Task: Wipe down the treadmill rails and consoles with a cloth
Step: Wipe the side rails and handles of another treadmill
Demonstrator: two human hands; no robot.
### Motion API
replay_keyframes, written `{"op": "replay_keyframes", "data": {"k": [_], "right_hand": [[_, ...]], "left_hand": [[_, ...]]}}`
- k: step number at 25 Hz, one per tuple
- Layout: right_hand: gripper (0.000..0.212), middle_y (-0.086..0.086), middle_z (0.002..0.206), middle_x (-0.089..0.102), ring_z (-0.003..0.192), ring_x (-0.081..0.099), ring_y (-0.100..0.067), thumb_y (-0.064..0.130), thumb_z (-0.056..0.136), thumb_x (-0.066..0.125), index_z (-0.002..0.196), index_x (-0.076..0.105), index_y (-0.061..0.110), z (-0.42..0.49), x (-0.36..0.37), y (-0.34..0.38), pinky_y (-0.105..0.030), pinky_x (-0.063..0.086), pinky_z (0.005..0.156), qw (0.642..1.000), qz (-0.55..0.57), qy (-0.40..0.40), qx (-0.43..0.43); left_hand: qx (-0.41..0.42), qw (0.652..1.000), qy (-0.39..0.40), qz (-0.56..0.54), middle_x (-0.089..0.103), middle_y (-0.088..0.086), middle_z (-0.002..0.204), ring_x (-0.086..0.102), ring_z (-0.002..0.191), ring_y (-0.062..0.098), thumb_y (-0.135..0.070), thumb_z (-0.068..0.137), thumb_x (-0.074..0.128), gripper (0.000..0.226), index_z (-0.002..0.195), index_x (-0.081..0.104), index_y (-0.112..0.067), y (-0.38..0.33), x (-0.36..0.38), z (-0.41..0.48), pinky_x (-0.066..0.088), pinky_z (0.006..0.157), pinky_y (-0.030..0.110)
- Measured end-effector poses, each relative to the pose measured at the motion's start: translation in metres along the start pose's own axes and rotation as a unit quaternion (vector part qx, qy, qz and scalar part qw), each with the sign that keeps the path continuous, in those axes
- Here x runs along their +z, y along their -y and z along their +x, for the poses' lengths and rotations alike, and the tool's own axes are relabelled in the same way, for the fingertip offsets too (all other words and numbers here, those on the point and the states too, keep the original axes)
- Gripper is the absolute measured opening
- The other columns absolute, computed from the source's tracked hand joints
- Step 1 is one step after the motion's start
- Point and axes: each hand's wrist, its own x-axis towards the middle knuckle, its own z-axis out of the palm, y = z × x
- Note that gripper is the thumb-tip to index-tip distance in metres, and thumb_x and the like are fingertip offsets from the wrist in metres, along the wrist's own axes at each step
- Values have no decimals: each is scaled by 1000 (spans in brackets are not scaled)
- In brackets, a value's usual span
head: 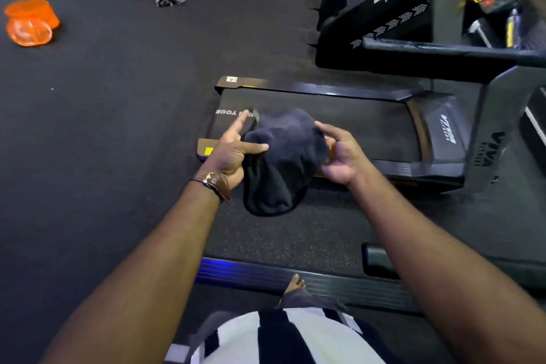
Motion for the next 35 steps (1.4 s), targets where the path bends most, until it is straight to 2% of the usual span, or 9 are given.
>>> {"op": "replay_keyframes", "data": {"k": [6, 10, 14, 20, 24, 27, 29, 32, 35], "right_hand": [[63, -7, 95, 70, 85, 67, -25, 33, 53, 94, 105, 67, 11, 76, -11, 24, -37, 52, 76, 984, -94, 3, 154], [72, -6, 108, 71, 97, 66, -24, -6, 60, 77, 128, 64, 14, 115, 17, 61, -35, 52, 84, 982, -176, 48, 55], [51, -6, 89, 70, 88, 64, -23, -19, 70, 56, 104, 64, 18, 174, 66, 97, -28, 55, 77, 987, -117, -62, -93], [76, -11, 110, 71, 97, 69, -25, 2, 57, 74, 131, 59, 6, 242, 88, 141, -37, 57, 85, 991, -127, -6, 33], [51, -4, 89, 67, 81, 62, -20, -10, 76, 60, 113, 66, 24, 312, 85, 184, -34, 49, 76, 983, -79, -140, -83], [44, 0, 78, 65, 77, 60, -17, -10, 75, 73, 108, 72, 18, 374, 65, 226, -28, 49, 63, 893, -321, -262, -176], [38, 1, 84, 71, 87, 66, -15, 0, 69, 83, 103, 76, 17, 421, 49, 273, -28, 56, 78, 796, -461, -321, -224], [14, -4, 85, 71, 84, 64, -16, 20, 70, 86, 80, 76, 19, 489, 30, 363, -22, 44, 70, 661, -592, -399, -232], [24, -13, 77, 62, 74, 55, -18, 25, 71, 80, 64, 60, 12, 546, 3, 448, -35, 51, 69, 667, -558, -418, -264]], "left_hand": [[49, 980, -46, 187, 58, 1, 132, 53, 124, 15, 22, 71, 57, 74, 130, 58, -23, -38, -56, 72, 41, 107, 34], [98, 894, -48, 435, 66, -4, 117, 58, 115, 11, 9, 78, 65, 49, 118, 65, -19, -64, -109, 118, 41, 105, 24], [122, 889, -42, 440, 69, -6, 106, 62, 103, 9, 7, 80, 63, 39, 106, 69, -22, -99, -142, 169, 47, 94, 20], [174, 866, -2, 469, 68, -3, 108, 59, 105, 6, 16, 74, 55, 49, 107, 69, -18, -148, -168, 258, 43, 96, 14], [196, 859, -21, 472, 69, -1, 106, 61, 103, 9, 16, 70, 53, 49, 105, 70, -13, -161, -190, 346, 43, 95, 14], [168, 842, -57, 510, 68, -1, 105, 59, 101, 11, 9, 75, 60, 39, 105, 70, -13, -158, -199, 437, 41, 92, 15], [133, 827, -75, 542, 67, -1, 100, 61, 98, 17, 2, 78, 65, 27, 94, 71, -20, -155, -197, 515, 43, 86, 20], [107, 772, -100, 618, 58, 9, 107, 53, 102, 25, -20, 81, 71, 7, 86, 70, -25, -156, -181, 639, 38, 83, 23], [71, 755, -19, 651, 60, 4, 88, 56, 86, 24, -28, 83, 68, 12, 80, 66, -17, -169, -134, 744, 38, 69, 27]]}}
